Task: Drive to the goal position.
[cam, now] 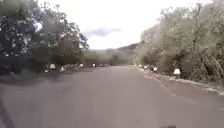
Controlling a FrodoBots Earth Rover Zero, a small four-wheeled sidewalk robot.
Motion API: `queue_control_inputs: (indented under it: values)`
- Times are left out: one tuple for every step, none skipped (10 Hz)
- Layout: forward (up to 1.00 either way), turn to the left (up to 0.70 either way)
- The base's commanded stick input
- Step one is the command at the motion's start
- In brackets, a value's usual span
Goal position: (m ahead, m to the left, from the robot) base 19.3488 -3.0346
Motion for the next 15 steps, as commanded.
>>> queue_control_inputs:
  values:
    - [0.99,0.00]
    - [0.99,0.00]
    - [0.99,0.00]
    - [0.99,0.00]
    - [0.99,-0.17]
    - [0.99,-0.09]
    - [0.99,-0.01]
    - [0.99,0.00]
    - [0.99,0.00]
    - [0.99,0.00]
    - [0.99,0.00]
    - [0.99,0.00]
    - [0.99,0.00]
    - [0.99,0.00]
    - [0.99,0.00]
